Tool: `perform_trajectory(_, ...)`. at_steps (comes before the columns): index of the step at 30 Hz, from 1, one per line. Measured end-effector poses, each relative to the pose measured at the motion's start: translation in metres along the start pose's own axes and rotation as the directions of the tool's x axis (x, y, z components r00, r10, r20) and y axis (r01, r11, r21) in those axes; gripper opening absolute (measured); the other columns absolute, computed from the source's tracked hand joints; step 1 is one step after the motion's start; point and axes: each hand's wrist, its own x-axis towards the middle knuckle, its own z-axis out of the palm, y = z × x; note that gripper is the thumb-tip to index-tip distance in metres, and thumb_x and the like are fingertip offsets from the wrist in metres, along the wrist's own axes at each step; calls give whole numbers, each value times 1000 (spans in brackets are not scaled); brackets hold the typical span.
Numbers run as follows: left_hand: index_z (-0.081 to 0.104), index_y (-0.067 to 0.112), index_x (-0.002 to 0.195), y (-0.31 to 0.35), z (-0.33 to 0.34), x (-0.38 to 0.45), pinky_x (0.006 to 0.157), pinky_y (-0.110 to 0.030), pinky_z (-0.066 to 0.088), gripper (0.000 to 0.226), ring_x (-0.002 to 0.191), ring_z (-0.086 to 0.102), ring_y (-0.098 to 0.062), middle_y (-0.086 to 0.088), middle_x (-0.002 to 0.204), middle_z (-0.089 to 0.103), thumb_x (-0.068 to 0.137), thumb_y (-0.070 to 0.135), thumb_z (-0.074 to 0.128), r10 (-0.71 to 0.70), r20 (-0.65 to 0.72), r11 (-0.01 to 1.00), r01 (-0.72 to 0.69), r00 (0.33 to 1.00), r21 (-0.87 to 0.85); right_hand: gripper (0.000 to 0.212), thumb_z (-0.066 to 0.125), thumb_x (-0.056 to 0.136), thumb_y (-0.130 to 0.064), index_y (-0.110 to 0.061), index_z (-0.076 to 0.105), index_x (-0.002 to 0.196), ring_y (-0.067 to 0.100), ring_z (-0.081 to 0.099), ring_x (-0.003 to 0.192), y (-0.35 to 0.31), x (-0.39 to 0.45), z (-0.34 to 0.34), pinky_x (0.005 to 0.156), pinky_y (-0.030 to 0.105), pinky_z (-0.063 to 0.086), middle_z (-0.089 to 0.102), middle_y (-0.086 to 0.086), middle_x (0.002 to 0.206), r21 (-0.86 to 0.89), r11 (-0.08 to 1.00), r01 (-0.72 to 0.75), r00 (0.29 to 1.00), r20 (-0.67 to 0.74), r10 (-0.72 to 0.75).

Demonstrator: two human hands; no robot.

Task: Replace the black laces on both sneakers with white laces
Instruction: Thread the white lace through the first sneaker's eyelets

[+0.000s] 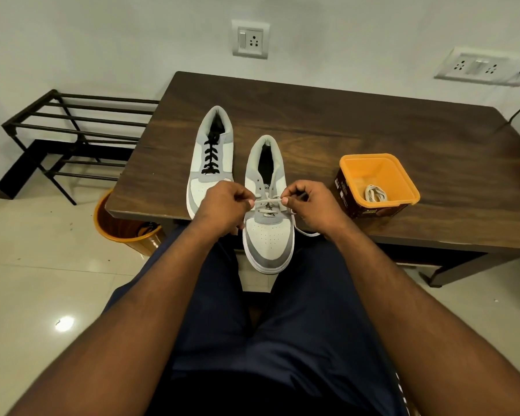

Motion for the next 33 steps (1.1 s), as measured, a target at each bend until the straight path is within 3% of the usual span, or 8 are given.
perform_trajectory(4, 54, 18, 137, 15, 10, 3, 51, -33, 58, 53, 67, 71, -30, -5, 122, 61, 89, -3, 64, 69, 81, 975, -50, 994, -218, 12, 72, 82, 1, -11, 68, 83, 7, 58, 67, -7, 1, 8, 66, 21, 51, 64, 1, 74, 155, 987, 39, 999, -22, -36)
perform_trajectory(8, 42, 17, 146, 20, 17, 11, 70, -38, 61, 73, 83, 73, -25, -11, 95, 73, 83, -5, 71, 87, 68, 901, -50, 994, -430, 20, 73, 76, 8, -8, 63, 82, 13, 60, 70, -17, 4, 6, 61, 20, 53, 63, 7, 76, 351, 935, 51, 996, -91, -20)
perform_trajectory(13, 71, 2, 90, 16, 18, 20, 65, -34, 60, 13, 61, 65, -24, -8, 66, 70, 78, -1, 77, 8, -27, 923, -17, 1000, -385, 22, 73, 74, 13, -7, 64, 79, 19, 65, 76, -16, 11, 0, 78, 34, 58, 68, 11, 79, 444, 896, 26, 993, -115, 29)
perform_trajectory(16, 72, 3, 79, 10, 18, 23, 61, -32, 59, 5, 53, 60, -19, -12, 66, 69, 81, 0, 75, -3, -31, 934, -9, 1000, -358, 23, 72, 75, 12, -10, 65, 78, 17, 66, 73, -12, 15, 2, 74, 30, 59, 68, 8, 76, 445, 895, 27, 985, -164, 51)
perform_trajectory(20, 70, 2, 82, 7, 20, 27, 56, -30, 56, 4, 50, 58, -16, -11, 64, 67, 86, 2, 71, -32, -112, 937, -9, 993, -350, 18, 72, 79, 3, -14, 68, 80, 11, 63, 72, -2, 20, 15, 70, 24, 55, 68, 2, 77, 352, 936, -14, 963, -248, 108)
perform_trajectory(23, 70, 10, 80, 2, 21, 33, 62, -32, 59, 8, 63, 66, -18, -7, 74, 70, 88, 10, 70, -52, -234, 982, 7, 971, -187, 6, 75, 82, -14, -15, 69, 78, 16, 67, 71, 4, 24, 27, 70, 35, 58, 70, 0, 76, 142, 987, -80, 960, -255, 115)
perform_trajectory(27, 64, 16, 78, 0, 25, 37, 72, -29, 51, 15, 77, 63, -16, 4, 74, 63, 91, 10, 65, -15, -290, 999, 0, 957, -51, 18, 74, 82, -33, -17, 67, 78, 16, 65, 69, 3, 22, 40, 70, 38, 57, 68, -3, 73, -147, 987, -68, 971, -238, 32)
perform_trajectory(33, 55, 22, 72, 7, 38, 40, 74, -35, 53, 29, 79, 62, -18, 0, 83, 65, 94, 4, 51, 71, -289, 997, -69, 955, 18, 17, 71, 84, -35, -18, 72, 81, 15, 66, 73, 4, 23, 40, 73, 39, 56, 70, -4, 76, -180, 979, -94, 963, -265, 44)
